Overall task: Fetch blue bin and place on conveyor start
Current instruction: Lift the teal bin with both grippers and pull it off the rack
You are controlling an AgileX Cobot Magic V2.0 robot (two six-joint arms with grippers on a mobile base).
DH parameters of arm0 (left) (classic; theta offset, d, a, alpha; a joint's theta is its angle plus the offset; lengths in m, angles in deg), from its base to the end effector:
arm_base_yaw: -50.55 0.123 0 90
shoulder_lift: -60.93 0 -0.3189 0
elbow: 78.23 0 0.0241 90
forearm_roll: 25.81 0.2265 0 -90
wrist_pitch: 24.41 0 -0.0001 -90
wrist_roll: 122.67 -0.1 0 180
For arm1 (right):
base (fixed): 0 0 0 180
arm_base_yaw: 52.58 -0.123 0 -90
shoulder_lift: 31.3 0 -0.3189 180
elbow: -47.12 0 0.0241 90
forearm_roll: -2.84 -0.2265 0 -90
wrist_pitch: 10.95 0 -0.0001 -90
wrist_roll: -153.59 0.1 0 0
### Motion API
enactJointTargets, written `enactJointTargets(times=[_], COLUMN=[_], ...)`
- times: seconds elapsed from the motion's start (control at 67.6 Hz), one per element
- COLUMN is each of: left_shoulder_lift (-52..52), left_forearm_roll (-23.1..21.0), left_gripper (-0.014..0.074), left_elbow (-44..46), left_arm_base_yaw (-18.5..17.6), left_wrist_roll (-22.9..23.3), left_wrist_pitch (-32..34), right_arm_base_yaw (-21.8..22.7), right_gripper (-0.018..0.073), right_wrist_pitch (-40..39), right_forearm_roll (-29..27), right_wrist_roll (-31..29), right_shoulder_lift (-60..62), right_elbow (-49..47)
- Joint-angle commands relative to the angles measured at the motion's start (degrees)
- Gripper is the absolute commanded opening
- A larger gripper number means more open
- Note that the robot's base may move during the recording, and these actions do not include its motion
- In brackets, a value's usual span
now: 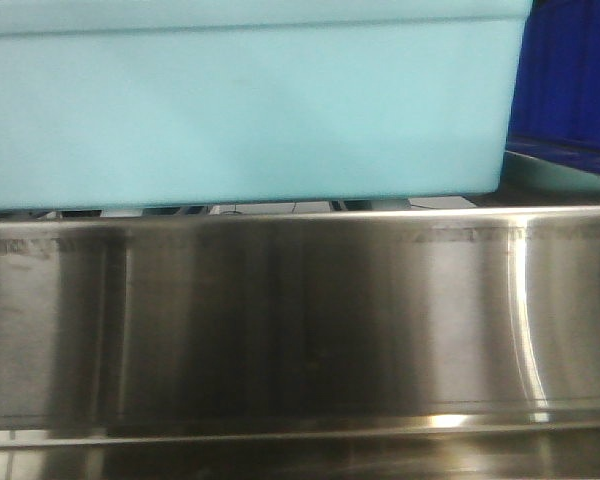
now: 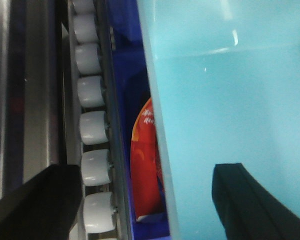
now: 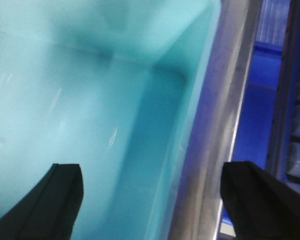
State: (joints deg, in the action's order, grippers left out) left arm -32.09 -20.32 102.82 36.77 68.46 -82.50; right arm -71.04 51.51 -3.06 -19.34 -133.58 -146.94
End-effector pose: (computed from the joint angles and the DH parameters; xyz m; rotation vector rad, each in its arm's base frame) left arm 0.2873 -0.0621 0.3714 0.0981 2.6098 -0.0295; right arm 0.3218 0.1170 0.3790 -0.2317 2.6406 0.2874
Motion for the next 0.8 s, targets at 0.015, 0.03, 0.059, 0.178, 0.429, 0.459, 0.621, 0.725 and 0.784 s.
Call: enactJointTargets(times=[0.015, 0.03, 0.059, 0.178, 0.429, 0.459, 0.621, 0.725, 0.784], left_shoulder_lift=[-1.4, -1.7, -1.9, -2.9, -2.9, -2.9, -2.9, -2.4, -1.5], left_forearm_roll=[-1.1, -1.3, -1.5, -1.6, -1.6, -1.6, -1.6, -1.6, -1.6], left_gripper=[0.044, 0.044, 0.044, 0.0429, 0.0078, 0.0024, -0.0111, -0.0111, -0.0111], left_elbow=[0.5, 0.5, 0.5, 0.5, 0.5, 0.5, 0.5, 0.6, 0.6], left_arm_base_yaw=[0.1, 0.1, 0.1, 0.1, 0.1, 0.1, 0.1, 0.1, 0.1], left_wrist_roll=[0.5, 0.5, 0.5, 0.5, 0.5, 0.5, 0.5, 0.5, 0.5], left_wrist_pitch=[0.0, 0.1, 0.1, 0.0, 0.0, 0.0, 0.0, -0.9, -1.0], right_arm_base_yaw=[0.0, 0.0, 0.0, 0.0, 0.0, 0.0, 0.0, 0.0, 0.0], right_gripper=[0.0445, 0.0443, 0.044, 0.0356, -0.0125, -0.0167, -0.0153, -0.0153, -0.0153], right_wrist_pitch=[-1.3, -1.3, -1.4, -1.5, -1.4, -1.4, -1.4, -1.2, -1.2], right_forearm_roll=[0.2, 0.2, 0.2, 0.2, 0.0, 0.0, 0.0, 0.0, 0.0], right_wrist_roll=[0.1, 0.1, 0.1, 0.1, 0.1, 0.1, 0.1, 0.1, 0.1], right_shoulder_lift=[-1.0, -1.0, -1.3, -2.4, -3.5, -3.5, -3.5, -2.9, -1.9], right_elbow=[-0.5, -0.5, -0.5, -0.5, -0.5, -0.4, -0.4, -0.4, -0.4])
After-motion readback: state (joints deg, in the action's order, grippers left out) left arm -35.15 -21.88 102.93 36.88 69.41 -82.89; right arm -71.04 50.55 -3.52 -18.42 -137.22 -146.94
